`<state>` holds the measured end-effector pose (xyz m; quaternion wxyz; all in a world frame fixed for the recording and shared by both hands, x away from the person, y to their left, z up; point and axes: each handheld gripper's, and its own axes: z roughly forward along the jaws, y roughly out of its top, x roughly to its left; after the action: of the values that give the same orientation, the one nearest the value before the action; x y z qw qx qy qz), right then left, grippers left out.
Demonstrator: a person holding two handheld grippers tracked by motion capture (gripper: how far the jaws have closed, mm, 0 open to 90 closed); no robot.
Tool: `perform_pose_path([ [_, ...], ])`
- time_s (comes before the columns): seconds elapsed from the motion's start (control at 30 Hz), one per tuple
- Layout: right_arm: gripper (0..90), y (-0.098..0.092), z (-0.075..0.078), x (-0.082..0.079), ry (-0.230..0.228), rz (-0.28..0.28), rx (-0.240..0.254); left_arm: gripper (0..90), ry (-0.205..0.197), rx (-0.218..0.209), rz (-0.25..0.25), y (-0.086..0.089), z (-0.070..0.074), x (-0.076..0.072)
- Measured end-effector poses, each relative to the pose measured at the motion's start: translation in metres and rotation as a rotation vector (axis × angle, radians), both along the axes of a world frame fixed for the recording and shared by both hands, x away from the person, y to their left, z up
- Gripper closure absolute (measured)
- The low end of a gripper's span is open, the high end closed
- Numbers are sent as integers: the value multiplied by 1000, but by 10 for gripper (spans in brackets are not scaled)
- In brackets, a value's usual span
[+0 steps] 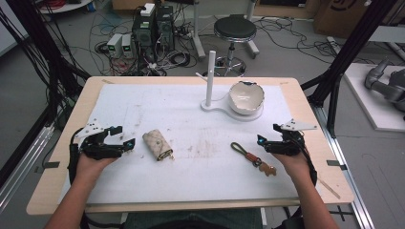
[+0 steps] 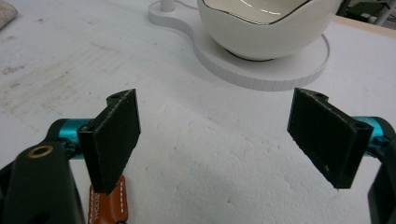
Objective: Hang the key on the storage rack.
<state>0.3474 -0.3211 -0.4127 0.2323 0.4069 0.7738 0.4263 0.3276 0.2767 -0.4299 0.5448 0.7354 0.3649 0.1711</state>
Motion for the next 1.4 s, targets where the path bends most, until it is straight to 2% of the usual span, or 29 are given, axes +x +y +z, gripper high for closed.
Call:
perform_pose_path([
  [0.63,174,3,-1,-3,-1,28,-15,171,7,43,-8,0,0,-1],
  [1.0,175,5,-1,-2,7,36,-19,171,5,46,-8,1,-1,-3],
  [1.2,175,7,-3,-5,9,60,-29,171,5,46,-10,1,-1,-3],
  [1.3,174,8,-5,-7,16,72,-3,171,4,44,-9,1,-1,-2],
  [1.4,174,10,-7,-8,29,83,-7,171,4,43,-8,1,-1,-3],
])
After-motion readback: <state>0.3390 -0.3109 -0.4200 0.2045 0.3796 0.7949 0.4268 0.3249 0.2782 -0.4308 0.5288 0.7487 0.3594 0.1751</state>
